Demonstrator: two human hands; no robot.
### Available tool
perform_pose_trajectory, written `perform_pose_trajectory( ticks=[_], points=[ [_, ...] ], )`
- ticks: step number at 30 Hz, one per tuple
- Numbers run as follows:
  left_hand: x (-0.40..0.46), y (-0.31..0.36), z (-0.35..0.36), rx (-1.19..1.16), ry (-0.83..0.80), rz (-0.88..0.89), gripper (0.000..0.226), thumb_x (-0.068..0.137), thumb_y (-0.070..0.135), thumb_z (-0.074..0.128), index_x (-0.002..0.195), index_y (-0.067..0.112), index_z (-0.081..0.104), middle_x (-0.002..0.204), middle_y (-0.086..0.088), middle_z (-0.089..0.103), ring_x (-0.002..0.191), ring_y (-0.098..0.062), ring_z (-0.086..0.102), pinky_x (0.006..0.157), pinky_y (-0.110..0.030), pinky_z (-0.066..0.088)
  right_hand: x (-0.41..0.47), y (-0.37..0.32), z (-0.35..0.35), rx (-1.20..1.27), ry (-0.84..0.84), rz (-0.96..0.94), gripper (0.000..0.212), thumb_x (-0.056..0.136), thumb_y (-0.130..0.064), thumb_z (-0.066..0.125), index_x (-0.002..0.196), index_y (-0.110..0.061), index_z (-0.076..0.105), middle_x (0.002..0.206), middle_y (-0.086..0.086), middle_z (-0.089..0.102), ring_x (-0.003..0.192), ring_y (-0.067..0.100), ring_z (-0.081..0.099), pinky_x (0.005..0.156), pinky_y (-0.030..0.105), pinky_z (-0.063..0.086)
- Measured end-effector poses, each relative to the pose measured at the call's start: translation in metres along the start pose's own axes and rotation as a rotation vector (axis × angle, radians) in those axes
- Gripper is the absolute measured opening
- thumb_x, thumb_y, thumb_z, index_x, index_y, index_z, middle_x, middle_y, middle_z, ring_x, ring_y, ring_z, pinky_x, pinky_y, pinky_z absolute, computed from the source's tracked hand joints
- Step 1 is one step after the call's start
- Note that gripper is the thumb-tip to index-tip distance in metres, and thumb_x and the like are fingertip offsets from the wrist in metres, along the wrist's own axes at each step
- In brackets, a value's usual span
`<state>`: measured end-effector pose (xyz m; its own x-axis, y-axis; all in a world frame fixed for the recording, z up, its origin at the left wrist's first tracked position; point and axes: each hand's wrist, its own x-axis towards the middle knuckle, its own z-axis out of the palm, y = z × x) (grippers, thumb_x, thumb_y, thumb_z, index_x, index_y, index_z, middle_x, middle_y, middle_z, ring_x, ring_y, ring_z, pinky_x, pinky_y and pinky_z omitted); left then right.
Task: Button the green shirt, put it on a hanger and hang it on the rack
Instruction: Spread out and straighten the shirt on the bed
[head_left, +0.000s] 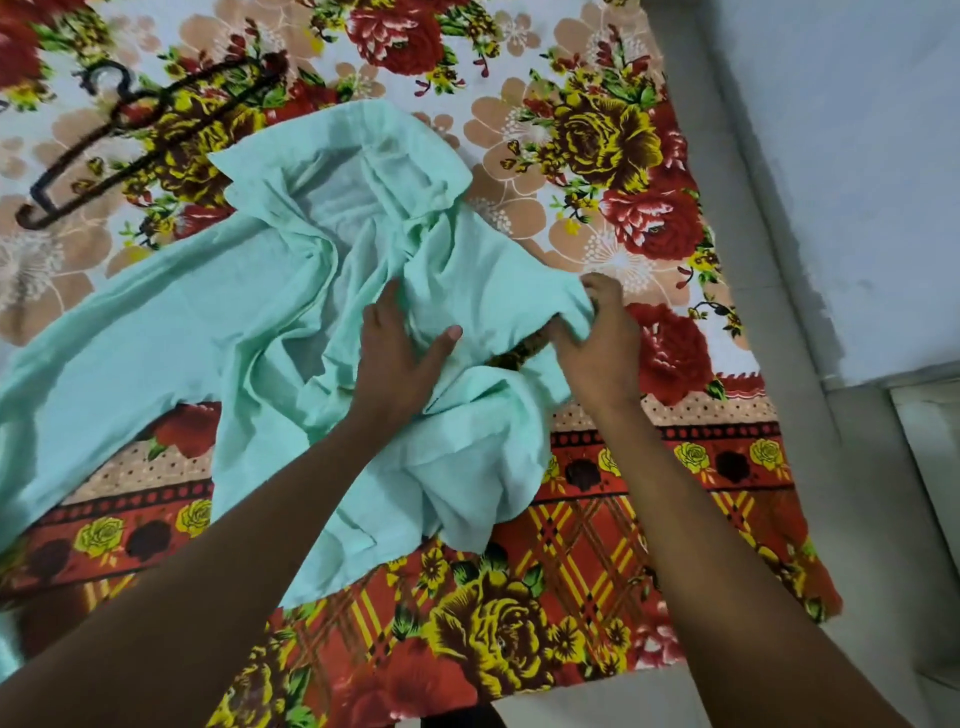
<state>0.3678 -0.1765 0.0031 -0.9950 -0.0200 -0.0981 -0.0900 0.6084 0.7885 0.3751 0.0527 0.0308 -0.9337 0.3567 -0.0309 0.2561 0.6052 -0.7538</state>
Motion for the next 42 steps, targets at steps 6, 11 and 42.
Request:
perform_pose_trajectory(
  ticks=[6,11,42],
  points=[
    [-0.062,0.001,0.024,0.496,-0.186,0.766,0.078,0.093,0.065,0.06,0.154,0.017,0.046,0.154,-0.019,0.045,0.144,-0.038,0.041,0.116,-0.056,0.029,-0.024,0.031,0.007,-0.045,-0.244,0.486,0.079,0.07,-0.048,0.091,0.129,-0.011,0.054,0.122,0.006,0.071,0.11,0.03,0.07,0.092,0.048,0.059],
    [-0.072,-0.024,0.043,0.574,-0.172,0.735,0.032,0.093,0.031,0.067,0.121,0.016,0.066,0.137,-0.013,0.063,0.138,-0.037,0.054,0.117,-0.061,0.029,-0.022,0.03,0.0,0.305,-0.269,0.385,0.018,0.095,-0.012,0.069,0.113,-0.013,0.071,0.104,0.002,0.077,0.094,0.019,0.074,0.083,0.038,0.061],
    [-0.096,-0.011,0.043,0.482,-0.559,0.872,0.057,0.111,0.048,0.03,0.156,0.016,0.043,0.154,-0.011,0.053,0.138,-0.029,0.053,0.111,-0.048,0.041,-0.05,0.046,-0.077,-0.084,0.03,0.124,0.033,0.096,-0.013,0.069,0.127,-0.014,0.059,0.117,0.006,0.07,0.105,0.022,0.068,0.086,0.033,0.058]
  ],
)
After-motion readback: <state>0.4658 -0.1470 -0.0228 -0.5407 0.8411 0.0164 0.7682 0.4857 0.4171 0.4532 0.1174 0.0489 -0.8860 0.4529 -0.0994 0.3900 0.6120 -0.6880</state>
